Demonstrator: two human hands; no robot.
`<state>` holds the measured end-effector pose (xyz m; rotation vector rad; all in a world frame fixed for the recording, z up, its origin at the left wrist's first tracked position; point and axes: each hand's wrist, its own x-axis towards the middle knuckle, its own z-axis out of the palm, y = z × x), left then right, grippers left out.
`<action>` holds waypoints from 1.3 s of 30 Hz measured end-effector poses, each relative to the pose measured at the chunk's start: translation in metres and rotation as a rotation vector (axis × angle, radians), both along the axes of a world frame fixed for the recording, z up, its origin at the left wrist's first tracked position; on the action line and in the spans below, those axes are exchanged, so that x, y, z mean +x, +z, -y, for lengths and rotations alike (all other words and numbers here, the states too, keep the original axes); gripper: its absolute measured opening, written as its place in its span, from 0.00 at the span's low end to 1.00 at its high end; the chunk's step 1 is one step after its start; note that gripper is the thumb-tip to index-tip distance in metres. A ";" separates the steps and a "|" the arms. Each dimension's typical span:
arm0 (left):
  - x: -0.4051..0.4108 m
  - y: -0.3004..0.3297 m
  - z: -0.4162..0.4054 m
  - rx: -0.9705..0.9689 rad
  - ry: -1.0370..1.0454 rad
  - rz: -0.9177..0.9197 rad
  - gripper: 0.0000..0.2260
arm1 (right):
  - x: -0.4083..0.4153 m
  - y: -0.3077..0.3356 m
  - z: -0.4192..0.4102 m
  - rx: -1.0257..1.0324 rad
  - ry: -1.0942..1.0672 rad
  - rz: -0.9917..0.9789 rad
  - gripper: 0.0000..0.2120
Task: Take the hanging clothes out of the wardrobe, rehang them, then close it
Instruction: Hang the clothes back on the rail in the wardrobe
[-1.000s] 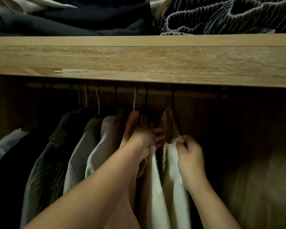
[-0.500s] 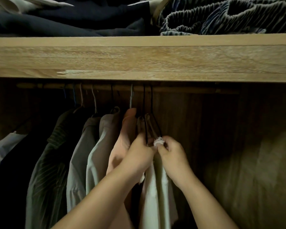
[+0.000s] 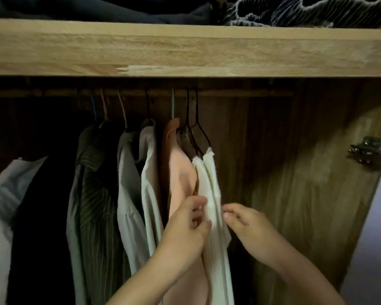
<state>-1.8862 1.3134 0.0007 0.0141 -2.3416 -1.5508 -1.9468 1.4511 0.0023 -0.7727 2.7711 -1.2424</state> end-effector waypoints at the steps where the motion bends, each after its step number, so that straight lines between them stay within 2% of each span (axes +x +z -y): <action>1: 0.005 -0.007 0.002 -0.045 -0.011 0.013 0.15 | 0.008 -0.004 -0.005 0.077 -0.004 0.016 0.15; 9: 0.057 -0.037 0.011 -0.370 -0.020 0.195 0.10 | 0.070 -0.023 -0.037 0.421 0.001 0.099 0.20; 16: 0.119 -0.062 -0.002 -0.620 0.220 0.278 0.15 | 0.116 -0.040 -0.062 0.546 0.090 0.010 0.16; 19: 0.158 -0.072 -0.011 -0.646 0.263 0.335 0.08 | 0.141 -0.049 -0.071 0.605 0.150 0.004 0.17; 24: 0.235 -0.087 -0.023 -0.623 0.361 0.463 0.16 | 0.182 -0.065 -0.068 0.674 0.267 0.000 0.16; 28: 0.310 -0.096 -0.027 -0.587 0.484 0.536 0.16 | 0.222 -0.067 -0.050 0.668 0.404 -0.036 0.17; 34: 0.414 -0.097 -0.024 -0.642 0.721 0.614 0.15 | 0.289 -0.072 -0.002 0.670 0.661 -0.189 0.20; 39: 0.504 -0.099 -0.029 -0.608 0.902 0.656 0.17 | 0.362 -0.068 0.029 0.584 0.846 -0.227 0.19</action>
